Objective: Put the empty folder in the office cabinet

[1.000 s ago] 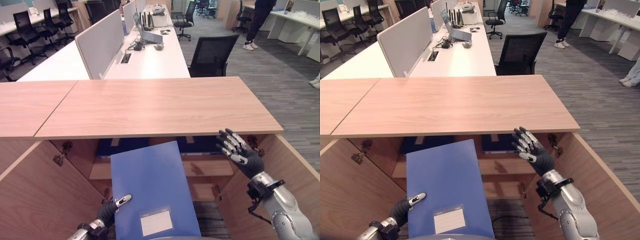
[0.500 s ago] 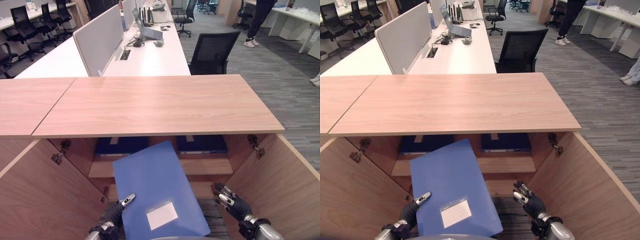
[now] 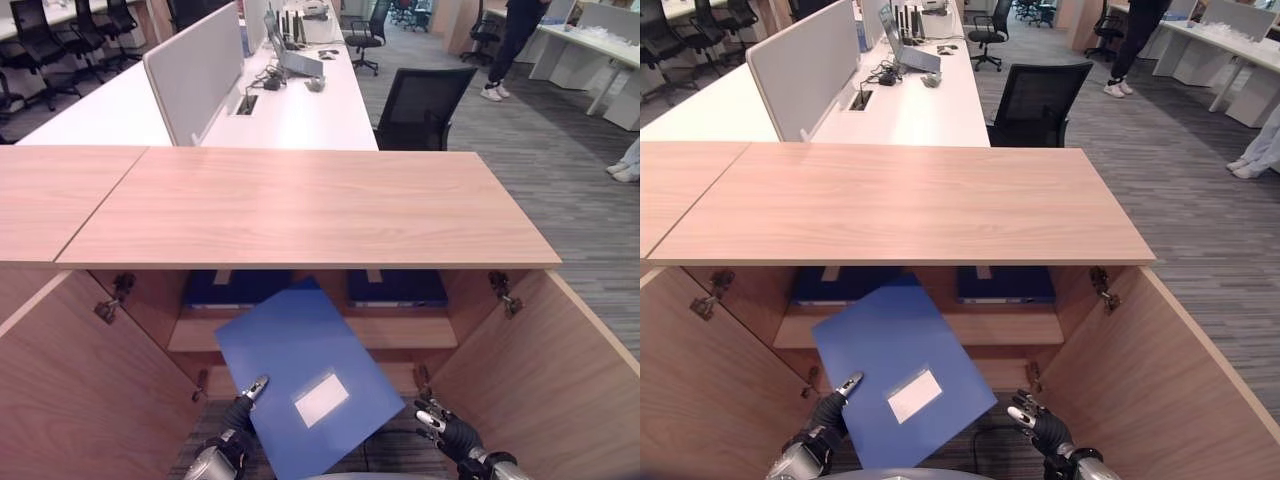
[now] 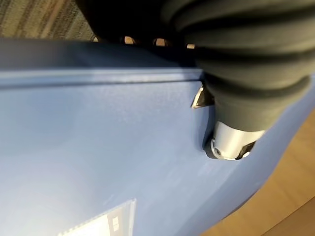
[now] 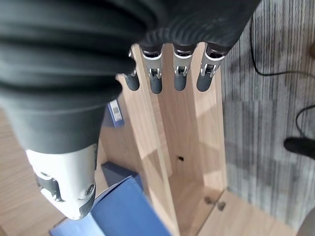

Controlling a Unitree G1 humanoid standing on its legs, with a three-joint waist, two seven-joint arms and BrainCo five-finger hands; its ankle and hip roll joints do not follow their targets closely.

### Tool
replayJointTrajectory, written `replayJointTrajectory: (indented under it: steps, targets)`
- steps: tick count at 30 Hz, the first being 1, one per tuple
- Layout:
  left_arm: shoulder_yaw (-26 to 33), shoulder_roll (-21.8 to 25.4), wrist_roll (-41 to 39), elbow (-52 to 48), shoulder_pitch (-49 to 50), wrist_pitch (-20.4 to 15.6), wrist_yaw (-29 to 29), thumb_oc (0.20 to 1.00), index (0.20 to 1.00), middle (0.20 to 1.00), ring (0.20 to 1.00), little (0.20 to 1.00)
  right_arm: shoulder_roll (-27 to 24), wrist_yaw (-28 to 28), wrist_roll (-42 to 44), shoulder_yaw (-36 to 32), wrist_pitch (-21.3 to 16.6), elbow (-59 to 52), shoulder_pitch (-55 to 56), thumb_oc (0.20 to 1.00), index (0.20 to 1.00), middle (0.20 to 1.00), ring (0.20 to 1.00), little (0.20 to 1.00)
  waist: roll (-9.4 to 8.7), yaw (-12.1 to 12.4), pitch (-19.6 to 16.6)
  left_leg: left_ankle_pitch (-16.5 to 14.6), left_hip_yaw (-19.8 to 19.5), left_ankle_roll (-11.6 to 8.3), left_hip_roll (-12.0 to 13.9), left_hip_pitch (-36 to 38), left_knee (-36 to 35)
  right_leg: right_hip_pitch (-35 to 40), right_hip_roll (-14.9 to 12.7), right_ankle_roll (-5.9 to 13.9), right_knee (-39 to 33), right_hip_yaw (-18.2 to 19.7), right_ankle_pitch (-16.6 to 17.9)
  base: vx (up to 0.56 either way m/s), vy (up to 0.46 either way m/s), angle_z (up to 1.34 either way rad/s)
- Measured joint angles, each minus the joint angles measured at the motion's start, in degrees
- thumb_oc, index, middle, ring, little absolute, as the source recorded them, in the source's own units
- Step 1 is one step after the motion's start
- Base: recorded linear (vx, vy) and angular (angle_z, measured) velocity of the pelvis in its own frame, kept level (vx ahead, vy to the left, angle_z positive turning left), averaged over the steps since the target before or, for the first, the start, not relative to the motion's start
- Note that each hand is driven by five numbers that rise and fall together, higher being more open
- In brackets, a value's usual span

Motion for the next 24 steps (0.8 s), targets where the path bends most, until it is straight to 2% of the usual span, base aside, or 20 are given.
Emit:
replayJointTrajectory:
  steps: [4, 10, 12, 14, 15, 16, 18, 19, 20, 23, 24]
  targets:
    - [2.4, -0.4, -3.2, 3.1, -3.9, -3.0, 3.5, 0.2, 0.2, 0.2, 0.2, 0.2, 1.1, -0.9, 0.0, 1.5, -0.7, 1.7, -0.4, 1.0, 1.0, 1.0, 1.0, 1.0, -1.19, -0.3, 0.4, 0.0, 0.1, 0.0, 0.0, -0.3, 0.0, -0.4, 0.1, -0.01, 0.1, 0.2, 0.0, 0.0, -0.072, -0.03]
    - [4.2, -0.5, -5.0, 4.8, -8.0, -6.8, 6.6, 0.2, 0.2, 0.2, 0.2, 0.2, 1.0, -1.1, 0.0, 2.0, -0.9, 1.7, -0.2, 1.0, 1.0, 1.0, 1.0, 1.0, -1.44, -1.1, 1.9, 0.4, 0.8, -0.29, 0.3, -1.2, 0.5, -1.4, 0.4, 0.03, 0.4, 1.2, 0.0, -0.05, -0.041, -0.06]
    - [4.2, -0.7, -5.2, 6.1, -12.1, -8.1, 7.3, 0.2, 0.2, 0.2, 0.2, 0.2, 0.8, -1.2, -0.1, 1.9, -1.2, 1.8, -1.1, 1.0, 1.0, 1.0, 1.0, 1.0, -2.01, -1.3, 3.8, 0.6, 0.3, -0.42, 0.2, -4.9, 4.1, -3.0, 0.7, -0.03, 1.1, 0.4, -0.3, -0.17, -0.056, 0.26]
    - [4.1, -1.2, -5.4, 6.6, -16.0, -8.6, 8.0, 0.2, 0.2, 0.2, 0.2, 0.2, 0.7, -1.2, -0.7, 2.0, -1.3, 1.8, -2.6, 1.0, 1.0, 1.0, 1.0, 1.0, -2.75, -1.2, 6.3, 0.5, -0.5, -0.26, -0.3, -10.8, 11.5, -5.8, 0.8, -1.46, 4.5, -0.1, -1.7, -0.12, -0.017, 0.43]
    - [4.1, -1.6, -6.0, 7.0, -18.1, -9.1, 8.2, 0.2, 0.2, 0.2, 0.2, 0.2, 0.4, -1.5, -1.1, 1.9, -1.6, 1.8, -3.5, 1.0, 1.0, 1.0, 1.0, 1.0, -2.58, -1.2, 7.8, 0.5, -0.3, -0.28, -0.3, -13.0, 14.1, -6.6, 1.2, -1.9, 5.5, -0.7, -1.9, -0.02, 0.056, 0.64]
    - [4.0, -2.5, -7.1, 7.6, -20.3, -9.8, 9.0, 0.2, 0.2, 0.2, 0.2, 0.2, -0.4, -1.8, -1.7, 1.9, -1.9, 2.0, -4.7, 1.0, 1.0, 1.0, 1.0, 1.0, -1.55, -1.3, 9.3, 0.7, 0.7, -0.23, 0.6, -14.7, 15.2, -7.5, 1.5, -2.64, 6.8, -2.5, -2.4, 0.02, 0.072, 0.6]
    - [4.0, -3.8, -7.3, 7.7, -20.5, -10.4, 9.3, 0.2, 0.2, 0.2, 0.2, 0.2, -1.4, -2.4, -2.3, 1.9, -2.2, 2.3, -6.6, 1.0, 1.0, 1.0, 1.0, 1.0, -0.19, -1.1, 10.7, 0.2, 3.0, -0.13, 2.2, -14.9, 14.2, -8.4, 1.9, -4.58, 9.6, -3.2, -4.3, 0.08, 0.088, 0.34]
    - [4.0, -4.2, -7.3, 8.2, -20.5, -10.4, 9.3, 0.2, 0.2, 0.2, 0.2, 0.2, -2.1, -2.8, -2.3, 1.9, -2.2, 2.3, -7.8, 1.0, 1.0, 1.0, 1.0, 1.0, -0.08, -1.1, 11.1, -2.0, 5.0, 1.41, 2.7, -15.3, 14.1, -9.6, 1.7, -5.57, 11.3, -3.2, -5.3, 0.08, 0.055, 0.11]
    - [4.3, -4.1, -7.3, 8.9, -20.7, -10.4, 9.6, 0.2, 0.2, 0.2, 0.2, 0.2, -2.2, -3.4, -2.3, 1.7, -2.2, 2.3, -8.8, 1.0, 1.0, 1.0, 1.0, 1.0, -0.19, -1.0, 11.2, -2.7, 6.1, 2.02, 2.8, -16.1, 14.4, -10.7, 1.1, -6.0, 12.5, -2.9, -5.7, 0.13, 0.113, 0.07]
    - [6.3, -4.2, -8.4, 10.0, -21.2, -10.7, 11.3, 0.2, 0.2, 0.2, 0.2, 0.2, -1.5, -4.1, -2.3, 1.8, -2.3, 2.2, -9.9, 1.0, 1.0, 1.0, 1.0, 1.0, -1.33, -0.7, 11.7, -2.9, 7.5, 2.26, 3.5, -15.5, 11.0, -11.2, -0.5, -5.71, 12.8, -2.1, -5.7, 0.19, 0.15, -0.09]
    - [6.6, -4.4, -8.6, 9.9, -21.0, -11.0, 11.4, 0.2, 0.2, 0.2, 0.2, 0.2, -1.4, -4.1, -2.3, 1.8, -2.4, 2.0, -9.5, 1.0, 1.0, 1.0, 1.0, 1.0, -0.97, -0.3, 11.5, -2.1, 8.0, 1.12, 4.3, -13.9, 9.2, -11.1, -0.1, -4.82, 13.1, -1.7, -5.8, 0.2, 0.144, -0.16]
